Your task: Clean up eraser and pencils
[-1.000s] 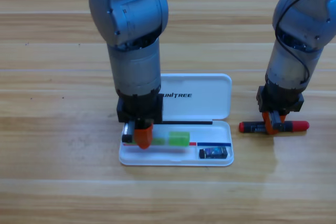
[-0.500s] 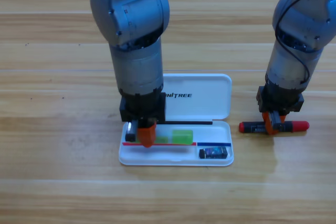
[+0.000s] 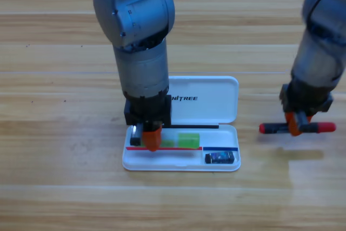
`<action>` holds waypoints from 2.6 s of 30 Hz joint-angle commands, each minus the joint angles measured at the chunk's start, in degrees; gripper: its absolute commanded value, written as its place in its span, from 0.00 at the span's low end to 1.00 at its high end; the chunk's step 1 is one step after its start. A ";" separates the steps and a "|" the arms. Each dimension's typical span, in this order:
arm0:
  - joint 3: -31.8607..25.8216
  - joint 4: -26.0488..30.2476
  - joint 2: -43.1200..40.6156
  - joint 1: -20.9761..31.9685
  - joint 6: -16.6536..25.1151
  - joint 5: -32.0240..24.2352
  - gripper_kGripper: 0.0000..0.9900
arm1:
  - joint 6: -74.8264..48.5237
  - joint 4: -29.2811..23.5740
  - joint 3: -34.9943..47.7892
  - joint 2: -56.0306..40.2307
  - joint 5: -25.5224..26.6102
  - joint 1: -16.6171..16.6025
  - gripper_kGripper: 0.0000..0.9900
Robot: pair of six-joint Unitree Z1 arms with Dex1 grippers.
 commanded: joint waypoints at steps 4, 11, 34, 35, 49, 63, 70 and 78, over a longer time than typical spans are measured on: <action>0.07 -0.58 3.94 -0.93 -1.46 -0.59 0.00 | 0.90 1.84 2.79 -7.75 1.11 3.86 0.00; 0.95 -0.23 4.03 -0.84 -1.73 -1.03 0.37 | 1.87 1.75 2.26 -7.84 1.11 5.53 0.00; 1.83 0.48 -0.72 -0.84 -3.22 0.73 1.00 | 5.03 2.55 -8.90 1.12 0.40 11.68 0.00; 2.45 0.48 -2.57 -0.84 -3.40 1.08 1.00 | 5.29 2.90 -10.04 2.18 0.23 12.12 0.00; 13.96 0.65 -23.04 4.70 -2.25 3.63 1.00 | 7.58 7.99 -26.39 14.92 -0.30 17.13 0.00; 18.00 -1.46 -23.92 5.84 -1.99 3.11 1.00 | 8.72 9.40 -31.93 20.99 -1.62 18.01 0.00; 18.53 -2.42 -23.04 5.84 -1.99 2.93 1.00 | 9.25 9.40 -32.98 21.51 -2.32 17.92 0.00; 18.62 -2.69 -22.25 5.84 -2.25 2.49 1.00 | 12.76 9.40 -33.33 19.58 -2.32 17.92 0.98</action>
